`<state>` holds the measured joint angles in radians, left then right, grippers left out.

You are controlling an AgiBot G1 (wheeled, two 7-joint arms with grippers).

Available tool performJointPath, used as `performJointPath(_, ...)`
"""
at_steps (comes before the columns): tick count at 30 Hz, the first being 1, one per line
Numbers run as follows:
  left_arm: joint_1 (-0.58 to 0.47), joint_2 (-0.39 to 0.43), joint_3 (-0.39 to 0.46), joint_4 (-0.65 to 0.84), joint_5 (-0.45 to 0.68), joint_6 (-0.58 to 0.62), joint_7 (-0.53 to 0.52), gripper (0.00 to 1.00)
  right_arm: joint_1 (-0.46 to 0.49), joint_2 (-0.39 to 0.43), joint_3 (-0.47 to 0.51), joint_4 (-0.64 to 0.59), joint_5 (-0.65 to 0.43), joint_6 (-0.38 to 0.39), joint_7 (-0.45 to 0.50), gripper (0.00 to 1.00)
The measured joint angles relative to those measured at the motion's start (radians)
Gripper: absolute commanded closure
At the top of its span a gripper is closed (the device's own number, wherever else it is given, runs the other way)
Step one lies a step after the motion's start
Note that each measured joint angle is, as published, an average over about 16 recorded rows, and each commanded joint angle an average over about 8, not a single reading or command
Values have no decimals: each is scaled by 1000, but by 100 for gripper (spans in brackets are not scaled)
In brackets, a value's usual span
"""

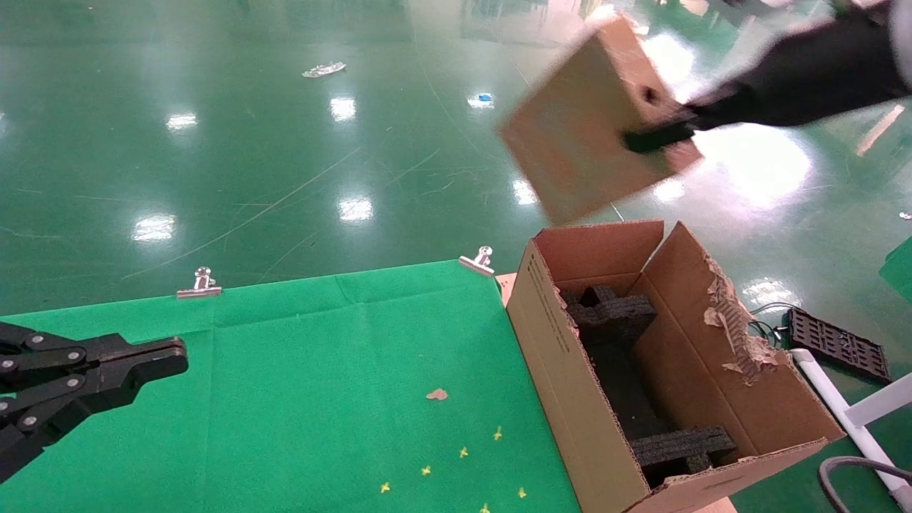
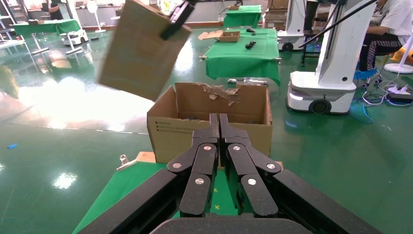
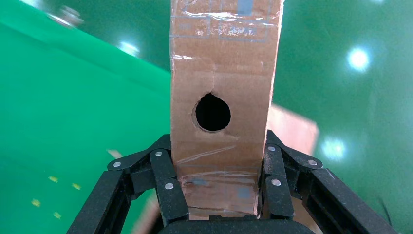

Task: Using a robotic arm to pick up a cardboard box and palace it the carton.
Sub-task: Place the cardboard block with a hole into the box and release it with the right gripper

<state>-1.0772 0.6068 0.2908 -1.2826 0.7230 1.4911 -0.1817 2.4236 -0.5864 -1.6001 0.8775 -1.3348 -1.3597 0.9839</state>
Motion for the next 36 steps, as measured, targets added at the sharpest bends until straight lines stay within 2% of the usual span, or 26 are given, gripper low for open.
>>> performJointPath(1,0,0,0,0,0,0,0,93,5,3,-6,-25,-17,-6,0,100)
performJointPath(7,0,0,0,0,0,0,0,18,1,9,-53,-159,-104,-47,26,100)
performJointPath(9,0,0,1,0,0,0,0,0,-12,7,-68,-197,-123,-56,38,100)
performJointPath(20,0,-1,1,0,-1,-1,1,0,-156,-39,-117,-356,-139,-49,62,100)
performJointPath(36,0,-1,2,0,-1,-1,1,0,-390,-142,-153,-494,-145,74,90,100)
